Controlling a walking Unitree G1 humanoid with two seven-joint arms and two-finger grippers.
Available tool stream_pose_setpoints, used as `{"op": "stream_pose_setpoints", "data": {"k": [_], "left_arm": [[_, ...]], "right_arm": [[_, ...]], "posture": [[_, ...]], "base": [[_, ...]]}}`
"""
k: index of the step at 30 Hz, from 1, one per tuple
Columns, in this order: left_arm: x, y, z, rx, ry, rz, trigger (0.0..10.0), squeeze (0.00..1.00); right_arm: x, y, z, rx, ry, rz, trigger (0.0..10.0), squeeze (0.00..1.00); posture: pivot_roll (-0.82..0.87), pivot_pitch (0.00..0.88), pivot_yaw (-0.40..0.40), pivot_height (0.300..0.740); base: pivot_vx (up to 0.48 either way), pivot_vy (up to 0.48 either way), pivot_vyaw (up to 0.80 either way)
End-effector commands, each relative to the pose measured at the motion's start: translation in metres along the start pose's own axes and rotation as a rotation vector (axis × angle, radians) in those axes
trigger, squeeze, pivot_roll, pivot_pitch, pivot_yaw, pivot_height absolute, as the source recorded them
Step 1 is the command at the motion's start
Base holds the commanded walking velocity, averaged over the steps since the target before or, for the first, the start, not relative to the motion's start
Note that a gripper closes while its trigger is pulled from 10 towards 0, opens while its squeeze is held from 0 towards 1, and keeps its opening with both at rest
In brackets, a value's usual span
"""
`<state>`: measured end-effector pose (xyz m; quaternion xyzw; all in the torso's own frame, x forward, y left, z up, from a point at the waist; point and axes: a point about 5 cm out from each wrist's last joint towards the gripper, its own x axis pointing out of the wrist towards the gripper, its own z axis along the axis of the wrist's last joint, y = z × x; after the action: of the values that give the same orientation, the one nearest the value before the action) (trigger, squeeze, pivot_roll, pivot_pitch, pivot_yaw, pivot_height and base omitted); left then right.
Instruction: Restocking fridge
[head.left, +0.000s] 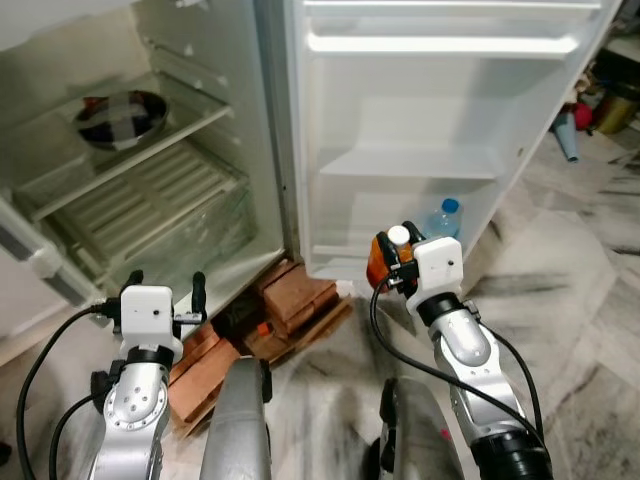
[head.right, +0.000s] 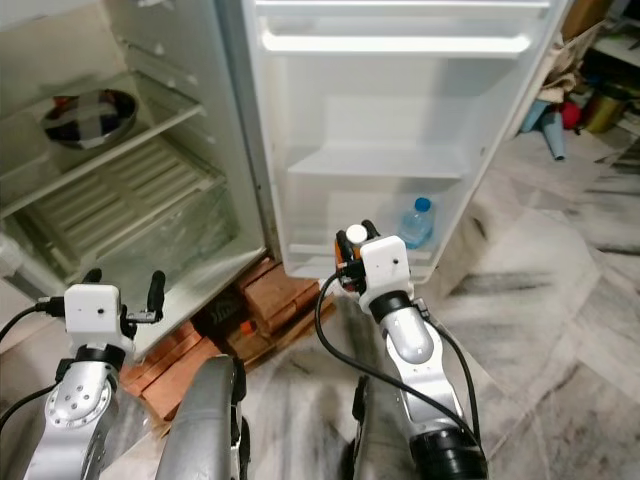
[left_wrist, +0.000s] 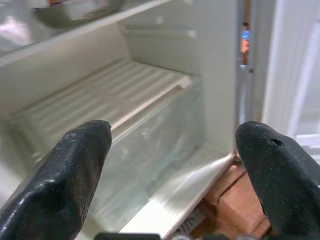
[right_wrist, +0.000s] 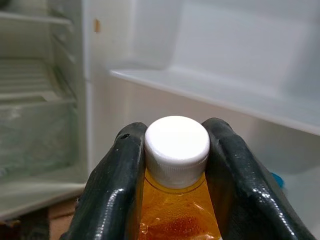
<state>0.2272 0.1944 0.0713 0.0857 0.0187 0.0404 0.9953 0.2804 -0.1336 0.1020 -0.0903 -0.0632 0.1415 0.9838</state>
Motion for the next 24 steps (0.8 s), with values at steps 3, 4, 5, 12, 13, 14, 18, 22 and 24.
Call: {"op": "stream_pose_setpoints", "data": {"k": [3,4,5,12,13,14,18,22,24], "left_arm": [[0.0021,0.0018,0.0011,0.011,-0.007,-0.004,10.0,0.00],[0.0025,0.0025,0.0012,0.013,-0.007,-0.003,10.0,0.00],[0.0028,0.0029,0.0012,0.013,-0.007,-0.003,10.0,0.00],[0.0036,0.0024,0.0021,0.015,-0.010,-0.010,10.0,0.00],[0.0037,0.0020,0.0019,0.014,-0.010,-0.011,10.0,0.00],[0.0037,0.0015,0.0018,0.013,-0.010,-0.012,10.0,0.00],[0.0036,-0.0002,0.0020,0.012,-0.013,-0.017,10.0,0.00],[0.0032,0.0009,0.0010,0.001,-0.013,-0.006,10.0,0.00],[0.0028,0.0012,0.0012,-0.001,-0.014,-0.005,10.0,0.00]], "right_arm": [[0.0072,-0.0031,0.0070,-0.032,-0.039,-0.012,10.0,0.00],[0.0075,-0.0034,0.0067,-0.032,-0.038,-0.013,10.0,0.00],[0.0077,-0.0036,0.0064,-0.033,-0.038,-0.014,10.0,0.00],[0.0091,-0.0048,0.0057,-0.039,-0.044,-0.021,10.0,0.00],[0.0092,-0.0046,0.0057,-0.039,-0.044,-0.022,10.0,0.00],[0.0093,-0.0044,0.0056,-0.039,-0.044,-0.022,10.0,0.00],[0.0088,-0.0039,0.0036,-0.039,-0.040,-0.021,10.0,0.00],[0.0072,-0.0027,0.0000,-0.036,-0.025,-0.013,10.0,0.00],[0.0071,-0.0025,-0.0012,-0.035,-0.020,-0.010,10.0,0.00]], "posture": [[0.10,0.118,0.018,0.621],[0.10,0.118,0.018,0.621],[0.10,0.115,0.017,0.621],[0.09,0.114,0.023,0.621],[0.09,0.114,0.023,0.621],[0.09,0.116,0.022,0.621],[0.10,0.121,0.022,0.621],[0.10,0.128,0.022,0.621],[0.10,0.129,0.022,0.621]], "base": [[0.455,0.000,0.00],[0.461,0.000,0.00],[0.461,0.000,0.00],[0.467,0.000,0.00],[0.465,0.000,0.00],[0.465,0.000,0.00],[0.467,0.000,0.00],[0.309,0.000,0.00],[0.000,0.000,0.00]]}}
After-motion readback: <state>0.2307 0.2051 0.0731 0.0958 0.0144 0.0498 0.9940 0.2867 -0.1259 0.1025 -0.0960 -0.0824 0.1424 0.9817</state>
